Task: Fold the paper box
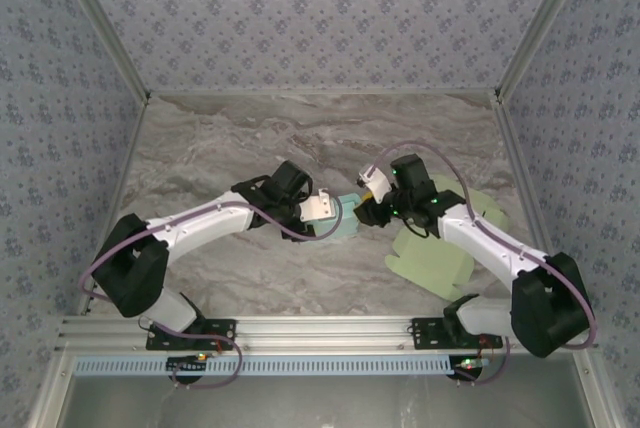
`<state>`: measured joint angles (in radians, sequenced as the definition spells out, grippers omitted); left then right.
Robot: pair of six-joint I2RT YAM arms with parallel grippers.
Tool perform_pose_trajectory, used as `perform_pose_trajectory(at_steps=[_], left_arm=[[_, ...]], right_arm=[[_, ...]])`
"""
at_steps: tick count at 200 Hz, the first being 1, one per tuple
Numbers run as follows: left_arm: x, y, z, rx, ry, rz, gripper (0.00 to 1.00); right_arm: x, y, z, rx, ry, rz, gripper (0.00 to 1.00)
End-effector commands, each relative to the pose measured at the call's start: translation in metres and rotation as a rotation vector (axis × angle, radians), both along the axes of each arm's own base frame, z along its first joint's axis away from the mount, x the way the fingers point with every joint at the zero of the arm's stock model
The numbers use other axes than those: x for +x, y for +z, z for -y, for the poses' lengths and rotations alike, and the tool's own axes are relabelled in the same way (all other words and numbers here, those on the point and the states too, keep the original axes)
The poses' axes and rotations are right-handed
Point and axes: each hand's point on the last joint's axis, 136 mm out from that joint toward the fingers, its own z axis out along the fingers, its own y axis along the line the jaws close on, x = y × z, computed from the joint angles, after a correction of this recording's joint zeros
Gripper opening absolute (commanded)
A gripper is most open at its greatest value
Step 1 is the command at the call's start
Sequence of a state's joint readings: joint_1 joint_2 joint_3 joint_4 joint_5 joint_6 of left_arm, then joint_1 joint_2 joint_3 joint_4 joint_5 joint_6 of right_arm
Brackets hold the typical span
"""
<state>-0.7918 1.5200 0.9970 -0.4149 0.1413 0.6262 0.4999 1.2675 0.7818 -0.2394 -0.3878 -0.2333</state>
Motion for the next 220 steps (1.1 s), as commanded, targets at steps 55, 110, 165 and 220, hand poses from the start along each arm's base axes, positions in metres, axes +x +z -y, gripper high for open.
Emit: perform_pose_trajectory(at_steps=[55,110,165,220], left_arm=[[0.019,0.07,-0.009,-0.32,0.319,0.123,0.7],[0.024,0.094,-0.071,-0.54,0.772,0.096,0.92],[0.034,0.08,-0.086,-0.636,1.036,-0.066,0.65],[0.037,0.074,-0.077,-0.626,1.058,-0.093,0.47]], right_arm=[[0.012,0.016,-0.016,-0.062,-0.157,0.196,0.0],[0.015,0.022,-0.014,-0.069,-0.278,0.225,0.0],[0.025,0.021,-0.011,-0.071,-0.401,0.197,0.0],[0.026,0.016,-0.009,-0.077,-0.5,0.145,0.0]])
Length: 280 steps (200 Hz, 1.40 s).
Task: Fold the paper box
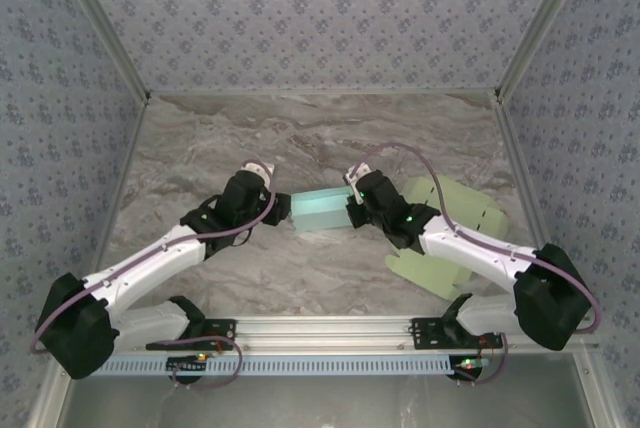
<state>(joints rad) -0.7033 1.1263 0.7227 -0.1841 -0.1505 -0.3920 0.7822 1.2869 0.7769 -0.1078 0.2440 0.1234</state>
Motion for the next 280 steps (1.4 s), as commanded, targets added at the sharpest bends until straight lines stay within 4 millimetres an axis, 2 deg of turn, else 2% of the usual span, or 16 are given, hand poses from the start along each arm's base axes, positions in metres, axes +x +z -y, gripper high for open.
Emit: perform_pose_trajectory(at_steps=[1,17,61,79,101,131,151,174,195,221,280], left_arm=[[0.004,0.014,0.003,-0.046,0.03,0.014,0.47],[0.003,0.016,0.007,-0.066,0.025,0.006,0.42],[0.002,0.017,0.016,-0.111,0.002,-0.012,0.42],[0.003,0.014,0.018,-0.077,-0.027,-0.003,0.43],[0.008,0.009,0.018,0.003,-0.066,0.038,0.49],[0.021,0.005,0.022,0.104,-0.115,0.075,0.49],[0.025,0.006,0.03,0.089,-0.148,0.081,0.43],[0.027,0.007,0.03,0.077,-0.147,0.077,0.22],[0.024,0.005,0.031,0.062,-0.152,0.064,0.17],[0.021,0.0,0.031,0.027,-0.134,0.03,0.02],[0.022,0.003,0.042,-0.104,-0.088,-0.019,0.0]], right_arm=[[0.005,0.007,0.001,0.016,-0.077,-0.008,0.0],[0.005,0.007,0.001,0.013,-0.089,-0.011,0.0],[0.009,0.008,0.003,0.004,-0.124,-0.01,0.0],[0.009,0.007,0.001,0.011,-0.118,-0.015,0.0],[0.009,0.008,-0.001,0.012,-0.112,-0.013,0.0],[0.009,0.008,-0.002,0.012,-0.107,-0.016,0.0],[0.009,0.008,0.0,0.005,-0.113,-0.018,0.0],[0.009,0.008,0.0,0.008,-0.115,-0.022,0.0],[0.01,0.008,0.0,0.004,-0.12,-0.026,0.0],[0.01,0.014,-0.002,0.023,-0.154,-0.025,0.0],[0.01,0.018,-0.014,0.049,-0.216,-0.042,0.0]])
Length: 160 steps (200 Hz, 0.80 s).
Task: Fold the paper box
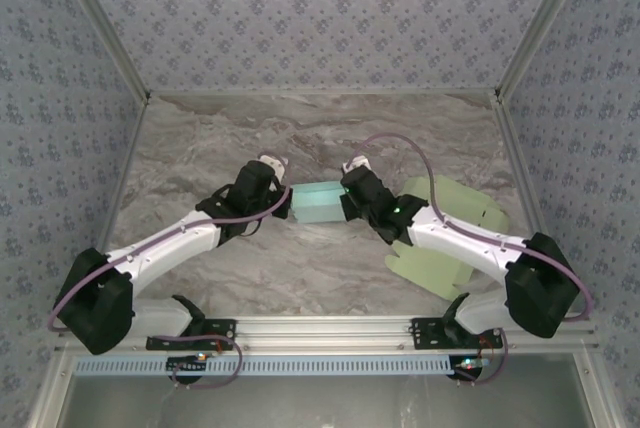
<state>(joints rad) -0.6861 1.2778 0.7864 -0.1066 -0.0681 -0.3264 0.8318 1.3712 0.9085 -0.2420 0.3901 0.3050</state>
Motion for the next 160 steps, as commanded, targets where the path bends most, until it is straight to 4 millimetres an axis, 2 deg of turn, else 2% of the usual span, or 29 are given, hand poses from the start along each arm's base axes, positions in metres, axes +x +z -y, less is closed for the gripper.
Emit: perform_pose_trajectory(at_steps=[1,27,73,101,135,160], left_arm=[[0.002,0.013,0.015,-0.115,0.002,-0.013,0.0],[0.002,0.011,0.017,-0.158,0.039,-0.046,0.0],[0.002,0.0,0.014,-0.2,0.109,-0.103,0.0],[0.004,-0.004,0.016,-0.246,0.145,-0.13,0.0],[0.005,-0.002,0.017,-0.273,0.165,-0.138,0.0],[0.005,-0.004,0.012,-0.265,0.182,-0.13,0.0]], right_arm=[[0.001,0.011,-0.012,0.051,-0.043,0.003,0.0],[0.0,0.013,-0.021,0.052,-0.061,0.004,0.0],[0.001,0.012,-0.023,0.109,-0.184,-0.035,0.0],[-0.003,0.014,-0.041,0.217,-0.233,-0.072,0.0],[-0.003,0.01,-0.05,0.185,-0.252,-0.068,0.0],[-0.004,0.005,-0.045,0.157,-0.251,-0.064,0.0]])
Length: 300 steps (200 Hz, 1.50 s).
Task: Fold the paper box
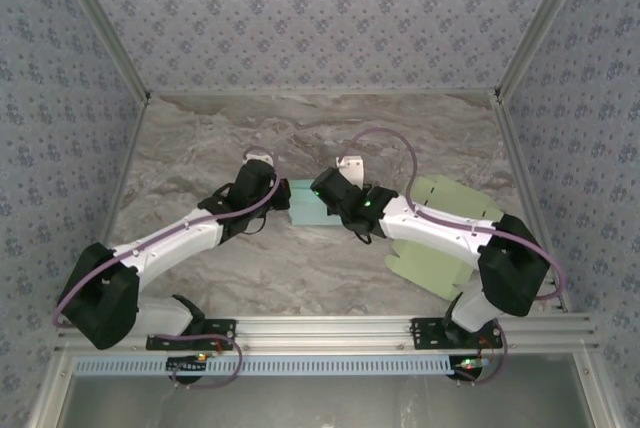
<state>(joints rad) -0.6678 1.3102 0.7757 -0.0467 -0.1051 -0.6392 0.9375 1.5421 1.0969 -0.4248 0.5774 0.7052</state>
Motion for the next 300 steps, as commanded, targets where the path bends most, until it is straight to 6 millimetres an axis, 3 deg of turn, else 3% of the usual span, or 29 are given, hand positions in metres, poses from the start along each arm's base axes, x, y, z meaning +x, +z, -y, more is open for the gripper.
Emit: perform_pose_trajectory(at_steps=[1,44,99,143,170,195,230,256,264,267,270,284,300], left_arm=[[-0.01,0.001,0.018,-0.069,-0.058,-0.013,0.0],[-0.014,-0.015,0.008,-0.019,-0.051,-0.023,0.0],[-0.024,-0.024,0.003,0.101,-0.093,0.019,0.0],[-0.031,-0.026,-0.001,0.139,-0.082,0.117,0.0],[-0.033,-0.018,0.0,0.178,-0.072,0.235,0.0],[-0.031,-0.017,0.0,0.194,-0.06,0.282,0.0],[-0.032,-0.012,0.0,0.2,-0.062,0.334,0.0],[-0.033,-0.008,0.001,0.218,-0.082,0.366,0.0],[-0.033,-0.007,0.001,0.215,-0.088,0.379,0.0],[-0.034,-0.007,0.002,0.213,-0.091,0.383,0.0],[-0.034,-0.006,0.002,0.211,-0.094,0.388,0.0],[-0.035,-0.006,0.005,0.21,-0.115,0.404,0.0],[-0.036,-0.006,0.006,0.219,-0.13,0.417,0.0]], right_arm=[[-0.005,0.007,-0.025,0.085,0.031,0.001,0.0],[-0.008,0.0,-0.013,0.051,0.043,0.018,0.0],[-0.015,-0.024,-0.009,0.07,0.022,0.023,0.0],[-0.018,-0.02,-0.009,0.095,0.03,0.052,0.08],[-0.017,-0.004,-0.01,0.117,0.082,0.089,0.22],[-0.022,0.001,-0.012,0.121,0.182,0.131,0.41],[-0.042,0.018,-0.014,0.161,0.507,0.211,0.59],[-0.05,0.02,0.003,0.076,0.79,0.284,0.68],[-0.048,0.021,0.009,0.095,0.825,0.295,0.77],[-0.046,0.02,0.013,0.094,0.832,0.295,0.89],[-0.046,0.02,0.014,0.096,0.848,0.292,0.94],[-0.045,0.014,0.02,0.012,0.926,0.299,0.96],[-0.055,0.005,0.013,-0.074,1.085,0.311,0.96]])
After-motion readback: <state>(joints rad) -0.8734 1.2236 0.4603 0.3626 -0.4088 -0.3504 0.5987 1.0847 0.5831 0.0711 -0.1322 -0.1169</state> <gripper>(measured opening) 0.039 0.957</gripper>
